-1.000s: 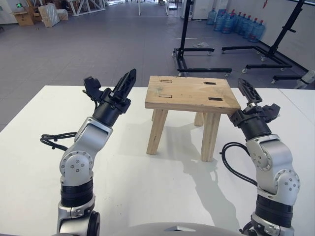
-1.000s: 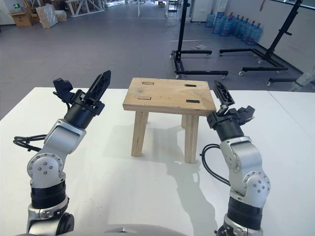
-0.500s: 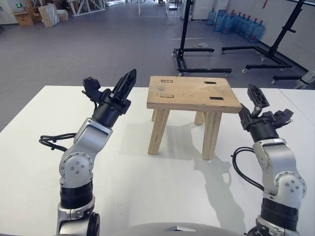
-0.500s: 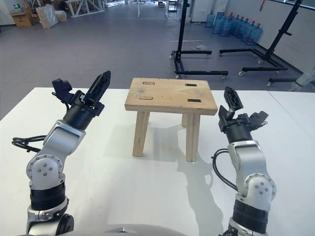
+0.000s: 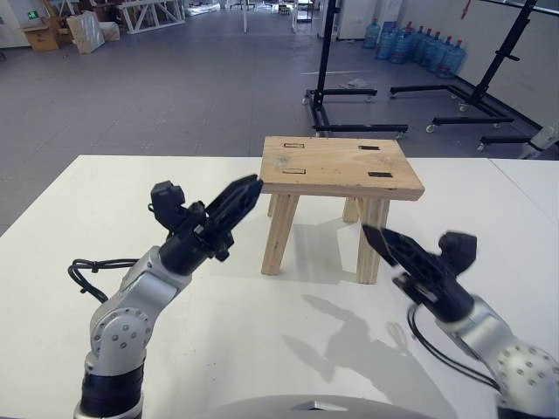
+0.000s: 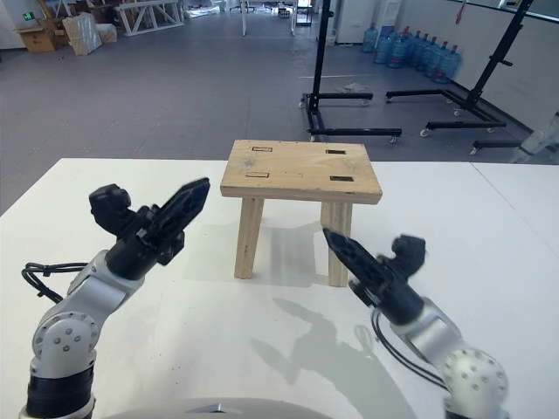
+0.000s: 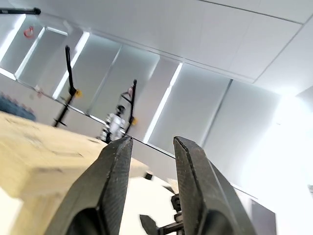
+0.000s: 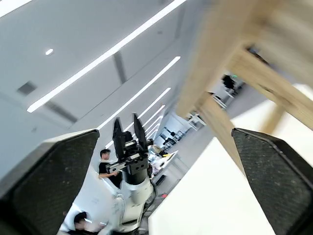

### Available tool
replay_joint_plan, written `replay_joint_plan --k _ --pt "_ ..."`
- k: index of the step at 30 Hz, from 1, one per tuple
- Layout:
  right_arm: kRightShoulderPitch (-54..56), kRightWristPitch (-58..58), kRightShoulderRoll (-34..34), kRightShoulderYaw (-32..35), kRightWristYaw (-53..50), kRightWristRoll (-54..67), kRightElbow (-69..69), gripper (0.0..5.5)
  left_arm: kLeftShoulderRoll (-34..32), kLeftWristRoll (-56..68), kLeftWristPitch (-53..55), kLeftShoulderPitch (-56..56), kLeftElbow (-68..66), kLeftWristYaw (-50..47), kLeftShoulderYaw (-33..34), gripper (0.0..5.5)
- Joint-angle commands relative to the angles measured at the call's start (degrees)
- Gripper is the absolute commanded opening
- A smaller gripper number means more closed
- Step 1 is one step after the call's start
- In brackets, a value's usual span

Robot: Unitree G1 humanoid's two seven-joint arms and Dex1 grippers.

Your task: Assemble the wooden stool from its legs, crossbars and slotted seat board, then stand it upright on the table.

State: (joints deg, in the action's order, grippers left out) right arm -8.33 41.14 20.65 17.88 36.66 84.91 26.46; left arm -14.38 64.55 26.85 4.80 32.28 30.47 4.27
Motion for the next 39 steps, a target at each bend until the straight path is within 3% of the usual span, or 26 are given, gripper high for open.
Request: replay_joint_plan --k 1,6,12,22,27,32,39 --pt "13.6 -13.0 -6.4 -6.1 -4.2 -17.7 4.9 4.98 3.8 -11.5 -6.1 7.1 -2.1 -2.8 -3.5 1.53" --pt "18.0 -38.0 -9.5 -16.9 -8.3 -56.4 -5.9 4.98 8.2 -33.2 -15.3 13.8 -13.0 -15.2 -5.8 1.53" --pt "22.6 -60.5 -18.8 -19.9 -19.1 -75.8 -24.2 4.98 12.0 -55.6 -28.1 19.2 -22.5 -25.9 -9.6 1.53" --pt "36.8 -80.3 -21.9 -20.2 -28.7 -87.1 -53.8 4.98 12.5 -66.5 -35.4 22.2 -30.9 -30.2 -9.2 1.53" --pt "36.2 -82.6 -21.8 -20.3 -29.8 -86.8 -49.9 4.98 13.1 -67.0 -35.9 22.1 -31.4 -30.1 -8.7 1.53" --pt "35.8 -78.3 -21.6 -16.0 -36.7 -88.0 -41.1 4.98 12.9 -69.2 -36.2 22.1 -31.5 -32.0 -8.1 1.53" --pt "34.8 -73.6 -20.3 -14.6 -40.7 -90.1 -41.2 4.98 12.7 -73.0 -37.2 21.7 -33.9 -35.5 -7.2 1.53"
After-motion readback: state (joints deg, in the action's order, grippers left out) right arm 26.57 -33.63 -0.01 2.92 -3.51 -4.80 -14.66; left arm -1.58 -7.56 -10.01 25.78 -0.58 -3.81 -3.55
